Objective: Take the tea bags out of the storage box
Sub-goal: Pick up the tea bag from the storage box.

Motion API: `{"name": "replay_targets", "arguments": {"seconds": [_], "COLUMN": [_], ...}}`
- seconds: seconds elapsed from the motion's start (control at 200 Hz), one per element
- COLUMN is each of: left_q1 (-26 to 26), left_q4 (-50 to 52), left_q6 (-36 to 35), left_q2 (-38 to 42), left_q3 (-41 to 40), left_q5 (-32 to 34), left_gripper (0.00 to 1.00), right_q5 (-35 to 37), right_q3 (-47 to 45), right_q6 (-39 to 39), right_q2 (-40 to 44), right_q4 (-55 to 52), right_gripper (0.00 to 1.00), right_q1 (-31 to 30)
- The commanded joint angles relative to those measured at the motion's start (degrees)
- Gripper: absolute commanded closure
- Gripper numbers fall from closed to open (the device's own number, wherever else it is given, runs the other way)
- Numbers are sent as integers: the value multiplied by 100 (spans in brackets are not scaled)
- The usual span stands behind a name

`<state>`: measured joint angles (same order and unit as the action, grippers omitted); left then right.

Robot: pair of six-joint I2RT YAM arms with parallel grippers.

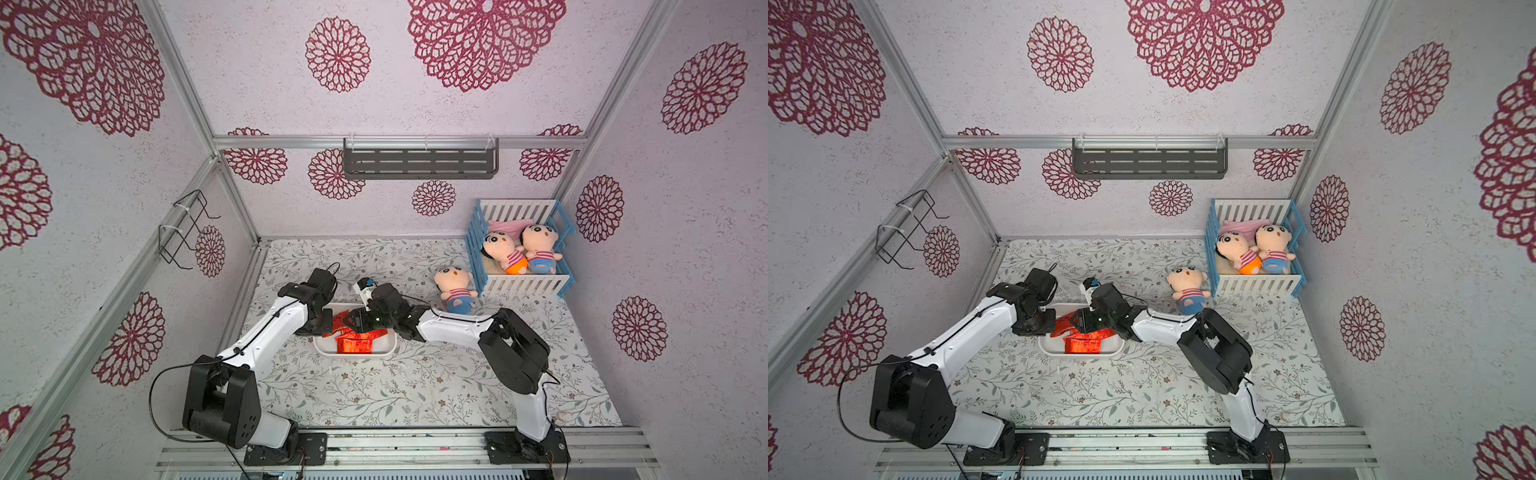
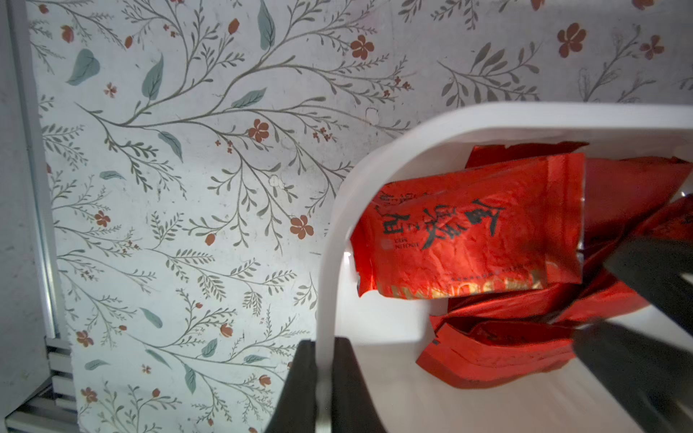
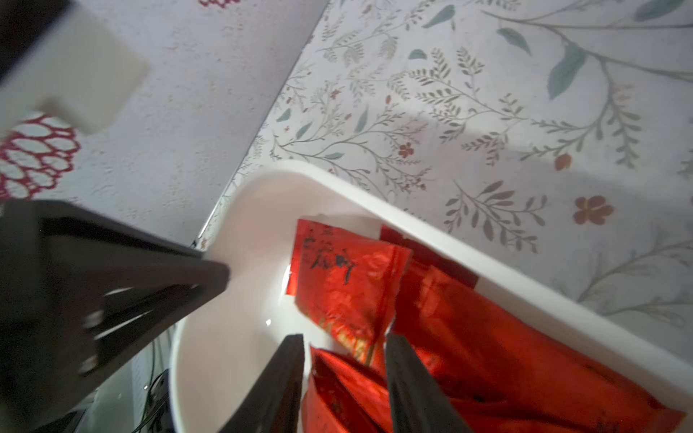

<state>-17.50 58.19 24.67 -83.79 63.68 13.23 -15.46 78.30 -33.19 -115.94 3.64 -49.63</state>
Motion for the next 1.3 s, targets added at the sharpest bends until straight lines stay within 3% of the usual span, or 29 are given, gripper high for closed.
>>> {"name": "replay_targets", "arguments": {"seconds": [0.0, 0.135, 0.335, 0.63, 0.926, 1.291], "left_q1": [3, 8, 1, -1, -15, -43], "left_q4": [-186, -200, -208, -201, -194, -591], "left_q6": [-67, -79, -72, -51, -23, 848], "left_q2": [91, 108, 129, 5, -89, -109], "left_q3": [-29, -40, -49, -66, -57, -129], "left_q5": [24, -21, -35, -67, -16, -299], "left_gripper": [100, 100, 100, 100, 100, 100], "right_q5": [372, 272, -209, -332, -324, -281], "right_q3": [335, 440, 423, 423, 338, -40], "right_q6": [-59, -70, -262, -368, -399, -399], "right_q2": [-4, -156, -252, -333, -260, 75], "right_q4": [-275, -355, -61, 81, 268, 428], "right_gripper": [58, 58, 67, 75, 100, 100], "right_q1": [32, 40, 32, 23, 32, 93]}}
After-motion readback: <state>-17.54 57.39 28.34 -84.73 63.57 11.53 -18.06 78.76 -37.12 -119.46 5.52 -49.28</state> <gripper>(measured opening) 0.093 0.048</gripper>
